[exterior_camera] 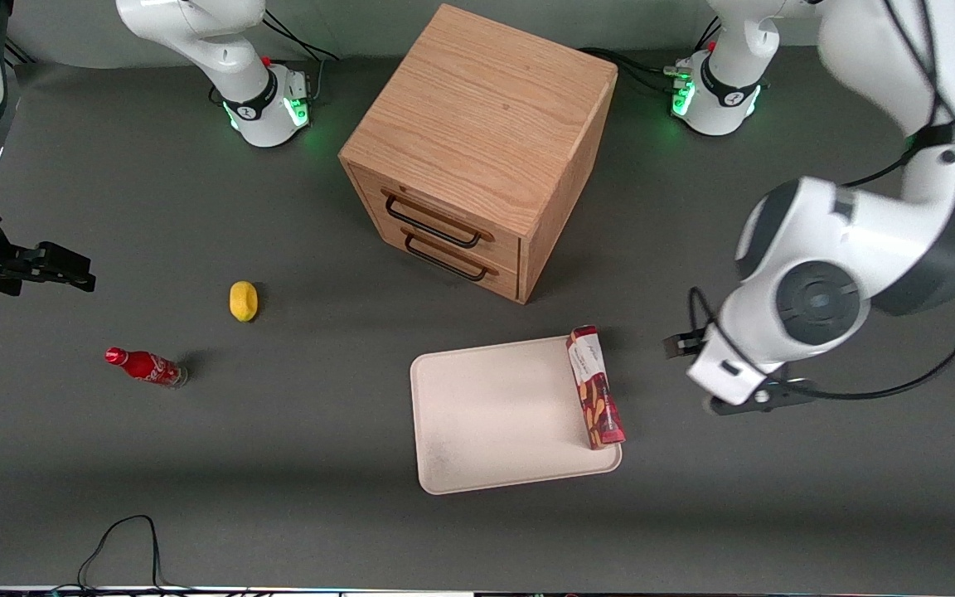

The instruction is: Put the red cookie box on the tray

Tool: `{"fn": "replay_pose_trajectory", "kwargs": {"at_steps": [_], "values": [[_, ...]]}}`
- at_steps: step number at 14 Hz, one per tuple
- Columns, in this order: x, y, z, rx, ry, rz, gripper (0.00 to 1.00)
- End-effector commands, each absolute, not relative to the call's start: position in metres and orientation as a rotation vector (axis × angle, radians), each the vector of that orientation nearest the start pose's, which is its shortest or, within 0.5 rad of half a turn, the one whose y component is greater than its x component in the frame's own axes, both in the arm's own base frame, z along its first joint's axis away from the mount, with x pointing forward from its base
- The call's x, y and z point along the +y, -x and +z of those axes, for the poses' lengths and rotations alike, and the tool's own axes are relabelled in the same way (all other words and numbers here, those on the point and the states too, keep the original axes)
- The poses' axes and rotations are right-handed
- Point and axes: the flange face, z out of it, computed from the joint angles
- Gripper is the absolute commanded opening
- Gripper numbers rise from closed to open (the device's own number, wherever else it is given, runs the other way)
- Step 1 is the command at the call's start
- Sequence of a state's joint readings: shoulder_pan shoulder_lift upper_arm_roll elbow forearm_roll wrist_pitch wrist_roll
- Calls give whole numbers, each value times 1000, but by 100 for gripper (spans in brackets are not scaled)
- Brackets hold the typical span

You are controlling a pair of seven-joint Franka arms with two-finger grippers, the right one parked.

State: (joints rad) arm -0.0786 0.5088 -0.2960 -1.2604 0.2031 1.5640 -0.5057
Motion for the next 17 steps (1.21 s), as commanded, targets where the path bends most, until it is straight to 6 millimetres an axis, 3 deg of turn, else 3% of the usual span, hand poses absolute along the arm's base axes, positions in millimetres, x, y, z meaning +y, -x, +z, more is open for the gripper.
{"fn": "replay_pose_trajectory", "kwargs": {"at_steps": [1,4,6,7,10,12,17], "values": [[-154,-637,503,-178,2991,213,99],[-102,-617,539,-134,3056,193,99],[-86,-608,548,-67,3086,198,99],[-67,-604,551,-81,3080,201,99],[-29,-573,569,-95,3142,161,100],[-18,-543,573,-117,3141,131,100],[-6,-541,590,-94,3032,111,100]]}}
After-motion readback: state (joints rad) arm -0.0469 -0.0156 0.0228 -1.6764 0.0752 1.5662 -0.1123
